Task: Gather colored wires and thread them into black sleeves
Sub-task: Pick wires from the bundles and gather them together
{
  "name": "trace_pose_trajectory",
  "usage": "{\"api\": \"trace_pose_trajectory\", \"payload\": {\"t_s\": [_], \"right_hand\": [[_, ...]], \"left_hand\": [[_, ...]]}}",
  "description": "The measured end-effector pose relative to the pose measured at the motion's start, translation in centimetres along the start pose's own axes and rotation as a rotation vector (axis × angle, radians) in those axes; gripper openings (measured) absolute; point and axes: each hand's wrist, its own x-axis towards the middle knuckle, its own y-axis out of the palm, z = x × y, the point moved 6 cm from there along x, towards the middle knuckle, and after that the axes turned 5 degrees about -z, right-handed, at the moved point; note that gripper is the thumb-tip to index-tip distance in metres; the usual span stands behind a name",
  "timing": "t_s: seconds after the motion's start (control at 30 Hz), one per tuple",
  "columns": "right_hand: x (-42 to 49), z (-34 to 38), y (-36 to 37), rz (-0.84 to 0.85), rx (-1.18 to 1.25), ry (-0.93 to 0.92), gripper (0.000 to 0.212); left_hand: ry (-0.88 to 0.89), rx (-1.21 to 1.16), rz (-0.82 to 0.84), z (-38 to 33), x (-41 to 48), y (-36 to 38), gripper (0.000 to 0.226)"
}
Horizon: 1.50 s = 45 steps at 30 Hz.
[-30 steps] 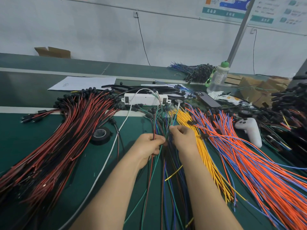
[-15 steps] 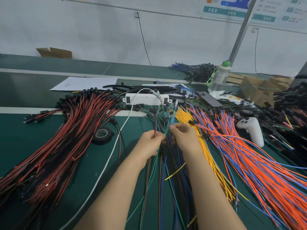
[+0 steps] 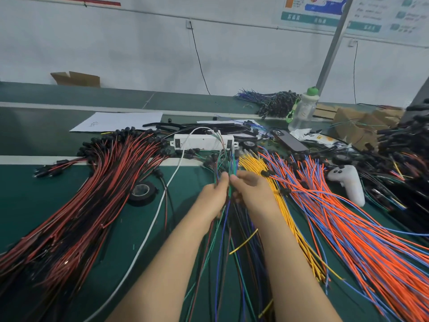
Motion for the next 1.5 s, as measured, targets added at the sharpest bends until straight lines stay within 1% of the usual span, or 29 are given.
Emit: {"api": "trace_pose_trajectory", "payload": {"t_s": [0.03,0.07,0.1,0.13,0.2,0.23,0.27,0.33,0.37,0.4,0.43,0.47,0.5,0.57,0.63,0.7,0.73,0.77,0.83,0.9,0.97,1.03,1.1,1.2,1.27,1.3,1.37,1.4,1.5], "right_hand": [[-0.2,0.3,0.6,0.06,-0.08,-0.023,0.014],[-0.6,0.5,1.1,0.106,-0.189,-0.055,0.015],[-0.8,0.8,1.5,0.134,-0.286,-0.09,0.018],[-1.0,1.1,1.7,0.157,-0.318,-0.099,0.023],[-0.9,1.5,1.1,0.161,-0.228,-0.044,0.032],[-0.6,1.7,-0.1,0.102,-0.222,-0.032,0.034],[-0.1,2.0,-1.7,-0.001,-0.301,-0.038,0.032],[0.7,1.8,-5.0,-0.18,-0.642,-0.021,0.026],[0.9,1.3,-6.1,-0.212,-0.823,0.033,0.029],[0.9,0.5,-6.8,-0.209,-0.953,0.1,0.034],[0.8,-0.3,-7.1,-0.193,-1.025,0.158,0.038],[0.6,-0.9,-7.2,-0.193,-1.065,0.188,0.04],[0.4,-1.1,-7.2,-0.21,-1.086,0.19,0.04],[0.5,-1.3,-7.1,-0.242,-1.095,0.16,0.037],[0.9,-1.2,-7.4,-0.252,-1.082,0.153,0.028],[1.2,-1.1,-7.7,-0.251,-1.077,0.166,0.019],[1.2,-1.0,-7.9,-0.247,-1.078,0.171,0.015],[1.3,-0.9,-8.0,-0.247,-1.066,0.167,0.012],[1.2,-0.5,-8.0,-0.271,-0.969,0.134,0.014],[1.2,0.5,-7.7,-0.321,-0.759,0.043,0.017],[0.8,2.2,-6.3,-0.324,-0.537,-0.073,0.015],[-0.1,4.1,-3.9,-0.258,-0.414,-0.191,0.009],[-1.4,5.1,-1.5,-0.146,-0.448,-0.266,0.005],[-3.5,4.7,1.2,0.064,-0.595,-0.256,0.006],[-4.8,4.7,1.8,0.126,-0.635,-0.286,0.013],[-5.3,4.9,1.9,0.141,-0.664,-0.32,0.012],[-6.1,4.9,2.1,0.209,-0.727,-0.355,0.01],[-6.3,4.7,2.2,0.259,-0.767,-0.348,0.009],[-6.5,3.5,2.4,0.411,-0.891,-0.268,0.008]], "left_hand": [[-0.025,-0.025,0.025,-0.2,0.0,0.3,0.052],[-0.017,-0.024,0.031,-0.4,0.1,0.5,0.055],[0.003,-0.003,0.027,-0.7,0.1,0.4,0.052],[0.019,0.015,0.01,-0.9,0.1,0.1,0.048],[0.051,0.046,-0.021,-1.3,0.4,-1.3,0.039],[0.061,0.069,-0.04,-1.5,0.5,-2.3,0.038],[0.07,0.095,-0.058,-1.8,0.7,-3.3,0.037],[0.072,0.143,-0.08,-2.1,1.3,-5.2,0.033],[0.06,0.164,-0.082,-2.2,1.4,-6.0,0.032],[0.039,0.167,-0.073,-2.3,1.4,-6.5,0.033],[0.016,0.13,-0.057,-2.4,1.3,-6.8,0.034],[-0.002,0.04,-0.042,-2.5,1.2,-7.0,0.034],[-0.021,-0.106,-0.027,-2.7,1.1,-7.1,0.034],[-0.072,-0.531,0.016,-3.3,0.7,-7.2,0.033],[-0.051,-0.914,0.019,-4.7,0.2,-8.1,0.032],[0.057,-1.132,-0.001,-6.6,-0.5,-9.5,0.031],[0.111,-1.199,0.009,-7.5,-1.0,-10.2,0.029],[0.15,-1.231,0.027,-8.3,-1.4,-10.6,0.028],[0.16,-1.171,0.05,-9.0,-1.9,-10.5,0.027],[0.087,-1.014,0.073,-8.4,-2.0,-9.0,0.031],[-0.041,-0.915,0.142,-6.7,-1.9,-6.6,0.033],[-0.173,-0.863,0.206,-4.9,-2.0,-4.0,0.03],[-0.244,-0.816,0.186,-3.4,-1.9,-2.2,0.03],[-0.239,-0.715,0.105,-2.2,-1.7,-1.0,0.029],[-0.233,-0.685,0.044,-1.9,-1.7,-1.1,0.027],[-0.24,-0.704,0.036,-1.7,-1.8,-1.2,0.028],[-0.26,-0.809,0.094,-1.7,-2.1,-1.0,0.035],[-0.264,-0.857,0.116,-1.8,-2.3,-1.0,0.037],[-0.234,-0.903,0.116,-1.6,-2.2,-1.6,0.034]]}}
